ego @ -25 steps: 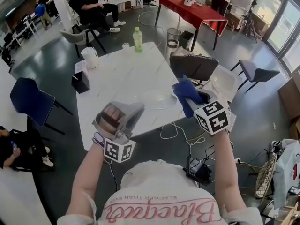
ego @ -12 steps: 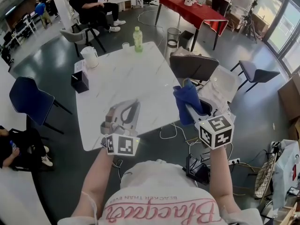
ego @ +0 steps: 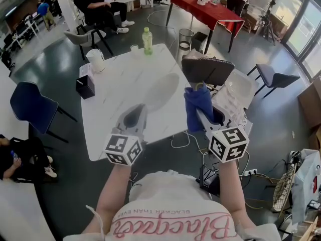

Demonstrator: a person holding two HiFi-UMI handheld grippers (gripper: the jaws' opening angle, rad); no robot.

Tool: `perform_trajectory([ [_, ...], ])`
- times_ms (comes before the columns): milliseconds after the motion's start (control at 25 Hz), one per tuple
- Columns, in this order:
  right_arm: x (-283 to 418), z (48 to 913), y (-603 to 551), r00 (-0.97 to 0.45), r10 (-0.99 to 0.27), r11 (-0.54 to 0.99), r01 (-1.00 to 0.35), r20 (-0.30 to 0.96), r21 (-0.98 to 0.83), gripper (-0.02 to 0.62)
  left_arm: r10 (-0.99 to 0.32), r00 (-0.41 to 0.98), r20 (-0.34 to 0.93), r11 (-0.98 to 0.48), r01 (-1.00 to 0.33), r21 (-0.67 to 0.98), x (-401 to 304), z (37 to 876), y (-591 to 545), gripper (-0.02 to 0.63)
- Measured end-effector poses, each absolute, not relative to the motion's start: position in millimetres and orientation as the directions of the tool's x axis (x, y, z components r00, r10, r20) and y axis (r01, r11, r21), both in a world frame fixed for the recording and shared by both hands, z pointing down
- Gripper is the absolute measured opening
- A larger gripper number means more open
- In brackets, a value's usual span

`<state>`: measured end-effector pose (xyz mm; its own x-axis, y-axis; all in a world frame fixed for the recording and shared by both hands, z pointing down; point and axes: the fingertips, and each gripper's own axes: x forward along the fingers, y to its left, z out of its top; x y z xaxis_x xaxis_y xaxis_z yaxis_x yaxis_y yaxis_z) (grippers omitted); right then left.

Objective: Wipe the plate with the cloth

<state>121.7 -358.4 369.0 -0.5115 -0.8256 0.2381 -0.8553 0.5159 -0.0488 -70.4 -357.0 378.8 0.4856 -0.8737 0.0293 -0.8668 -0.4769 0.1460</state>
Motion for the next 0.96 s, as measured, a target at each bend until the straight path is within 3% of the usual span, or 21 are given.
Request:
perform_trajectory([
  [360, 114.0, 365.2, -356.0, -0.508, -0.840, 0.500, -0.861, 0.192, -0.092, 0.117, -0.872, 0.489, 0.019, -0.459, -0.831, 0.314, -64.7, 384.5, -351.7, 0.012],
  [960, 102.3, 369.1, -346.0, -0.490, -0.861, 0.488, -0.871, 0.134, -0.050, 0.117, -0.863, 0.505, 0.010, -0.473, -0.816, 0.332, -50.6, 381.8, -345.9, 0.012],
])
